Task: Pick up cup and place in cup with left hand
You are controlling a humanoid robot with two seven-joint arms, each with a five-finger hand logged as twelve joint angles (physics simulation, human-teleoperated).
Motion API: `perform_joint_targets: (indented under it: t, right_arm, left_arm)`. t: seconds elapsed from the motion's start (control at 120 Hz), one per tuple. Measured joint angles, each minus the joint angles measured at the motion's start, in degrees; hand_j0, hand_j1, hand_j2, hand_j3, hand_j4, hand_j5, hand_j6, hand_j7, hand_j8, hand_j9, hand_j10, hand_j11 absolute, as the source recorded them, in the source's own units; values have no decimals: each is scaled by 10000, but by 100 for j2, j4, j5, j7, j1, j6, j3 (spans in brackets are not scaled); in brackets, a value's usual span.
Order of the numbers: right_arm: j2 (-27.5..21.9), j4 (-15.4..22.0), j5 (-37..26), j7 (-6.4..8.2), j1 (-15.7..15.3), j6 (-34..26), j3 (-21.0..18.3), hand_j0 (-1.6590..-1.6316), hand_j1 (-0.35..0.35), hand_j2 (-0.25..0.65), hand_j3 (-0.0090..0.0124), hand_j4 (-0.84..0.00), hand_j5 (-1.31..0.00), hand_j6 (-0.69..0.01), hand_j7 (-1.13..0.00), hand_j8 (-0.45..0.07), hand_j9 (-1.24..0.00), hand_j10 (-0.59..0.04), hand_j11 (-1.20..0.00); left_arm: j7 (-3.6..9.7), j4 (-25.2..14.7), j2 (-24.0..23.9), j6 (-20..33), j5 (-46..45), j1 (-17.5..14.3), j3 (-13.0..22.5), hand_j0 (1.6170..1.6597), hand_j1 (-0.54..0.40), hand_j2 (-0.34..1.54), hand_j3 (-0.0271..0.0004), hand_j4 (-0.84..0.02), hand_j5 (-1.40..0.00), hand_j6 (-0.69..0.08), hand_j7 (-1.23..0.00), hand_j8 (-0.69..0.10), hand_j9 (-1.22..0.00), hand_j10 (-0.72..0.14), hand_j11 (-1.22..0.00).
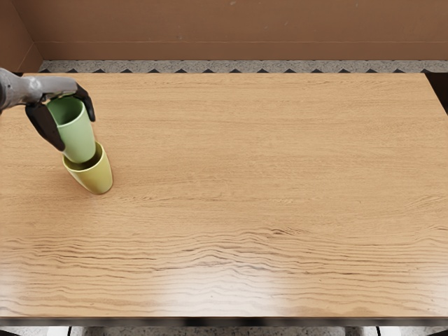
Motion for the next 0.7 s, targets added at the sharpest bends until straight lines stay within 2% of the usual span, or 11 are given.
perform_joint_targets:
  t: [0.617, 0.65, 0.675, 0.7]
  right_arm:
    - [0, 0, 0, 0, -1, 0, 0, -16581, -3491, 0, 0, -4, -1, -6, 0, -4, 0, -3, 0]
    - [0, 0, 0, 0, -1, 0, 0, -16581, -3491, 0, 0, -4, -1, -6, 0, -4, 0, -3, 0]
    - [0, 0, 0, 0, -2, 0, 0, -16581, -3491, 0, 0, -5, -1, -6, 0, -4, 0, -3, 0]
    - [0, 0, 0, 0, -1, 0, 0, -16581, -3491, 0, 0, -4, -1, -6, 0, -4, 0, -3, 0]
  left_arm:
    - [0, 0, -79, 42, 45, 194, -9, 16513, -1198, 494, 0, -5074, -7420, -2702, -7453, -2298, -7106, -3577, -7229]
    - [-1, 0, -83, 42, 41, 210, -8, 16516, -1095, 480, 0, -5123, -7251, -2767, -7283, -2367, -6943, -3621, -7068]
    - [-1, 0, -99, 44, 38, 211, -9, 16522, -882, 454, 0, -4881, -6848, -2869, -6884, -2445, -6564, -3784, -6691]
    - [-1, 0, -112, 49, 24, 211, -12, 16529, -538, 433, 0, -4457, -6237, -2678, -6269, -2304, -5985, -3487, -6097]
